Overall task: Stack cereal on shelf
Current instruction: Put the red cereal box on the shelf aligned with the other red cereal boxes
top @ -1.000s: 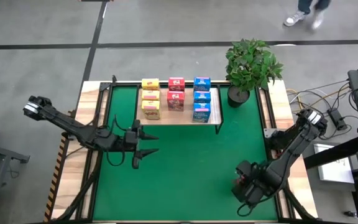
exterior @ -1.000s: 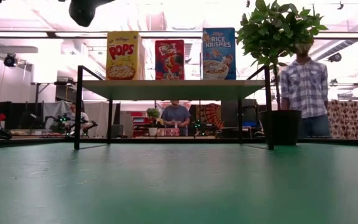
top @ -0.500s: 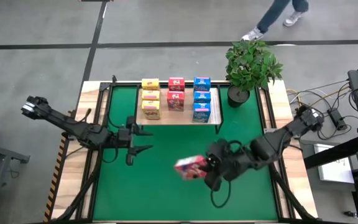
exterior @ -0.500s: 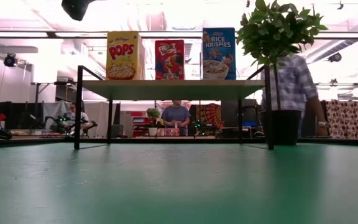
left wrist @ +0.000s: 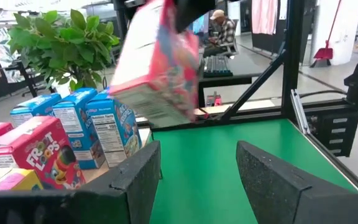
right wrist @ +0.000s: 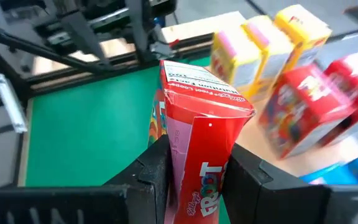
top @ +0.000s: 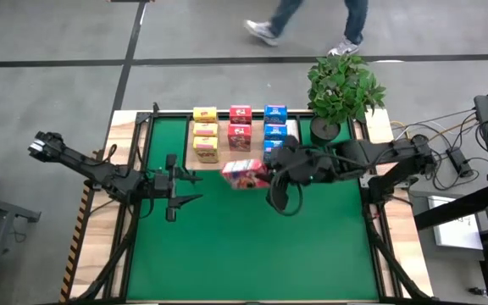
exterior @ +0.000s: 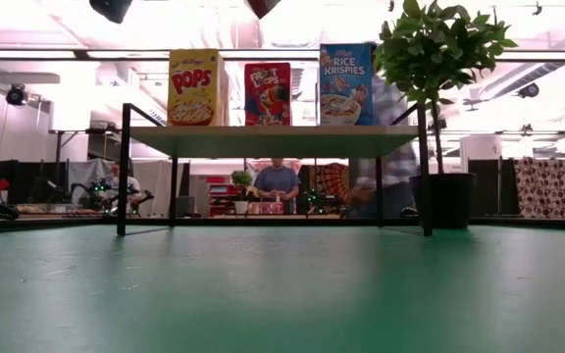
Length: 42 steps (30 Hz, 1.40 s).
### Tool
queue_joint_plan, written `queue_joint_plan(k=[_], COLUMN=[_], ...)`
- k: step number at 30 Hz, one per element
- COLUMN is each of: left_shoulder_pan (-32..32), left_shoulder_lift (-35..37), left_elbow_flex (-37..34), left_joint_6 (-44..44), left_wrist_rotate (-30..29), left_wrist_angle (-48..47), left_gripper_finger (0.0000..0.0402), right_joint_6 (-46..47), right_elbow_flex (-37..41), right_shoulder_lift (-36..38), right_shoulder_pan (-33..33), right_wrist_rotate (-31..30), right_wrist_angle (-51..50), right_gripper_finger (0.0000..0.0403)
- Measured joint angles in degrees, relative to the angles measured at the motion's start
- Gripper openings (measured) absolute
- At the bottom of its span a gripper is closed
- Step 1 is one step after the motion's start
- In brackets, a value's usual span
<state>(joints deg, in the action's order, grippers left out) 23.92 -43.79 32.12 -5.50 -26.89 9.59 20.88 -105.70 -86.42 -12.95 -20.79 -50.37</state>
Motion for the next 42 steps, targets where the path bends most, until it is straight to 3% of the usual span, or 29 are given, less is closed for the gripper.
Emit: queue_joint_plan(k=[11, 22, 42], left_shoulder_pan=[-0.02, 0.0, -0.02], left_shoulder_lift=[0.04, -0.15, -0.2], left_elbow_flex=[0.02, 0.02, 0.02], left_joint_6=[-0.89, -0.89, -3.06], left_wrist_rotate=[-0.07, -0.13, -0.17], left_wrist_angle=[-0.42, -0.56, -0.66], left_gripper_finger=[0.0194, 0.0194, 0.0194], right_joint_6=[-11.3, -20.64, -31.06], right_elbow_flex=[-12.76, -29.13, -29.06], right_shoulder_lift=[-7.82, -20.48, -26.22], right_shoulder_pan=[3.69, 7.65, 11.78], right_wrist_rotate=[0.19, 0.21, 0.19], right_wrist_angle=[-10.62, -31.34, -30.7], right_gripper_finger=[0.0102, 0.0102, 0.0102])
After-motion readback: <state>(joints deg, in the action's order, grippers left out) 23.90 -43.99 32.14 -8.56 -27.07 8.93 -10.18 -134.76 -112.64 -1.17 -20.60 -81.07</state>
